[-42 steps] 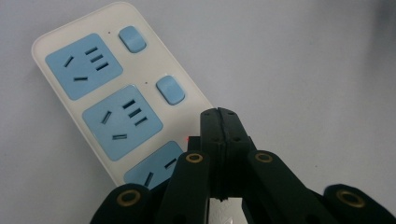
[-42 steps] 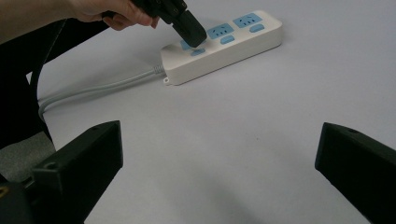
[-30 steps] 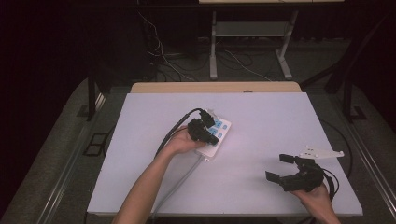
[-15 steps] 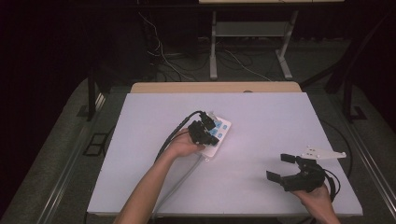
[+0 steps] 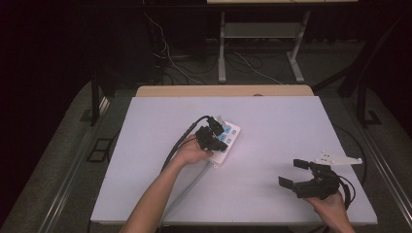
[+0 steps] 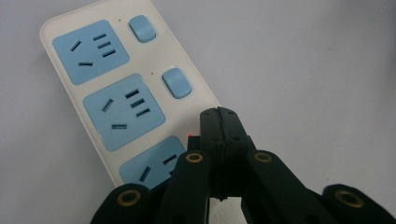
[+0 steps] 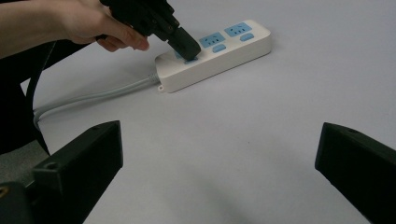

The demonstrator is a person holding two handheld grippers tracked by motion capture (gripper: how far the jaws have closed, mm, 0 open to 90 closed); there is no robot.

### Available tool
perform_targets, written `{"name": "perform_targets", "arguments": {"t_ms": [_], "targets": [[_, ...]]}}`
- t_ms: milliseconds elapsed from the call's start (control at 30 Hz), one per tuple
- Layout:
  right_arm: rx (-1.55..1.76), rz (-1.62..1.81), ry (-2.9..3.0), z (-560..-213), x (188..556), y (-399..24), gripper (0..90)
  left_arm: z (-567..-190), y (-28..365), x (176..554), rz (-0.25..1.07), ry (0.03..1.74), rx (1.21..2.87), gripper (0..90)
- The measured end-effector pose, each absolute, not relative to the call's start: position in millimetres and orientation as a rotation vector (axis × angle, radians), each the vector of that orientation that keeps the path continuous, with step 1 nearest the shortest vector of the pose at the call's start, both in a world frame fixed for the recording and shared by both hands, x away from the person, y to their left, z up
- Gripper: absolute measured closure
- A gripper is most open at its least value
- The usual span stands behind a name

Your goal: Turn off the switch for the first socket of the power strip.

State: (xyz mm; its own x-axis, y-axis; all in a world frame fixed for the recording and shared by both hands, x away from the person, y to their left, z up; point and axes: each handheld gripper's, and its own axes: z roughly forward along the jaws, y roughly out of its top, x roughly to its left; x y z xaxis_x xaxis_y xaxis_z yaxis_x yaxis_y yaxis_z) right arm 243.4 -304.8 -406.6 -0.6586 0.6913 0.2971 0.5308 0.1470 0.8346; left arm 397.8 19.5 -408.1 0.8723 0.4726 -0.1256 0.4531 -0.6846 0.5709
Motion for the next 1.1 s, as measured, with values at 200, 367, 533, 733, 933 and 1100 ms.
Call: {"name": "perform_targets", "arguments": {"t_ms": [200, 367, 533, 733, 933, 1100], "targets": [[1.22, 1.542, 2.246, -406.4, 243.4, -306.3, 0.6, -404.9, 22.7, 393.6, 0.043, 0.686, 2.362, 89.7], [1.218, 1.543, 2.247, -406.7, 244.1, -306.1, 0.6, -396.9, 28.1, 393.1, 0.069, 0.678, 2.327, 89.6], [1.221, 1.545, 2.243, -406.2, 242.8, -306.7, 0.6, -391.6, 37.5, 394.9, 0.088, 0.696, 2.306, 89.6], [1.219, 1.541, 2.247, -406.6, 243.1, -305.6, 0.6, -384.5, 48.9, 396.4, 0.11, 0.723, 2.271, 89.4], [1.218, 1.542, 2.246, -406.6, 243.0, -305.1, 0.7, -378.2, 59.3, 396.2, 0.13, 0.747, 2.244, 89.3], [1.218, 1.541, 2.248, -406.7, 242.6, -304.7, 0.6, -373.4, 66.9, 395.1, 0.142, 0.759, 2.234, 89.2]]}}
